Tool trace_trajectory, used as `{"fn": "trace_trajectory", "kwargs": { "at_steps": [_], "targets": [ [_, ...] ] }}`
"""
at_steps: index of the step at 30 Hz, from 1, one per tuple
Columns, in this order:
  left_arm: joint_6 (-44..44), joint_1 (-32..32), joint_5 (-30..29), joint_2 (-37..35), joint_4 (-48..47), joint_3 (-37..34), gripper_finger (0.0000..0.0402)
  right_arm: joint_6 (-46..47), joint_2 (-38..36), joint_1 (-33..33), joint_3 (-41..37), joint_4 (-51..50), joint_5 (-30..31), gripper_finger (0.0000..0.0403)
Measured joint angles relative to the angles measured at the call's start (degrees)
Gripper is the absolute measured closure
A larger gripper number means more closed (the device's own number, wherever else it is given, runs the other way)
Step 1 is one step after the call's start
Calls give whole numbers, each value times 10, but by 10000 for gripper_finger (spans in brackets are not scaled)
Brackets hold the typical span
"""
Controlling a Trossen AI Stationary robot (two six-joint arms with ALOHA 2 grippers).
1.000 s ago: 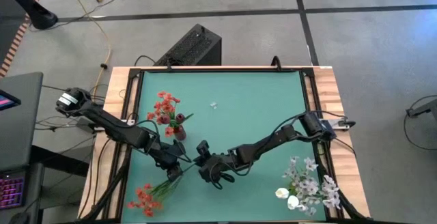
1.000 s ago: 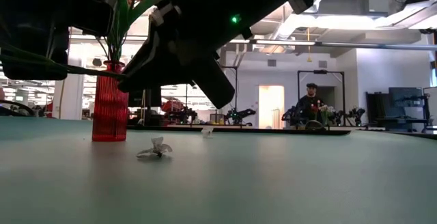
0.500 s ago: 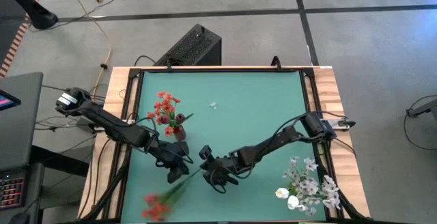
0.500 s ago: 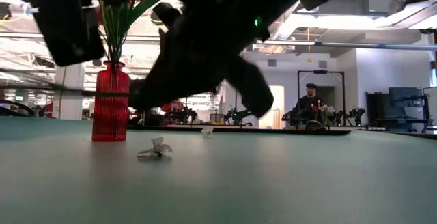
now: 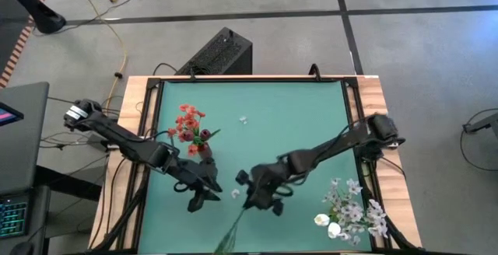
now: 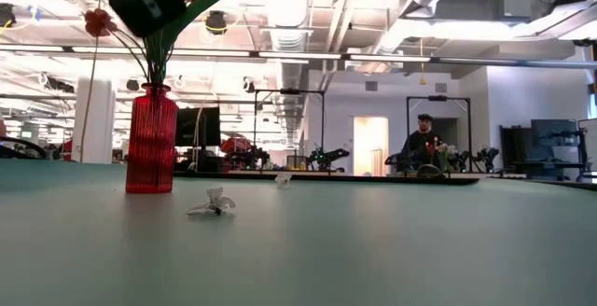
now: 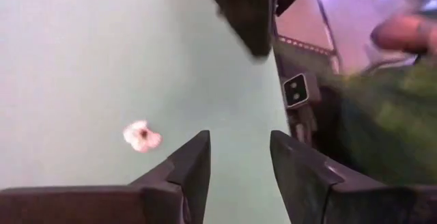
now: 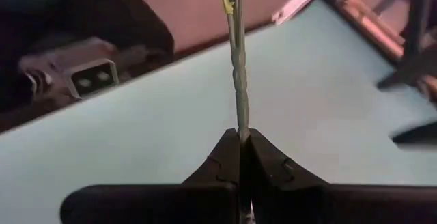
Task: Sort flowers into vase by color
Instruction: Put the orange flowers into the red vase
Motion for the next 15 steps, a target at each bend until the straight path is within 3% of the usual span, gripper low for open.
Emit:
{"fn": "trace_trajectory", "kwargs": {
  "at_steps": [4, 8, 11, 15],
  "targets": [
    [87, -19, -51, -19, -21, 3, 275, 23, -78, -20, -90, 100, -37, 370],
    [172, -42, -175, -54, -12, 3, 287, 88, -139, -36, -199, 311, -39, 370],
    [281, -64, -261, -69, 61, 3, 292, 163, -153, -47, -260, 483, -41, 370],
    [440, -74, -296, -70, 186, 3, 293, 245, -147, -64, -283, 624, -37, 370]
  ]
}}
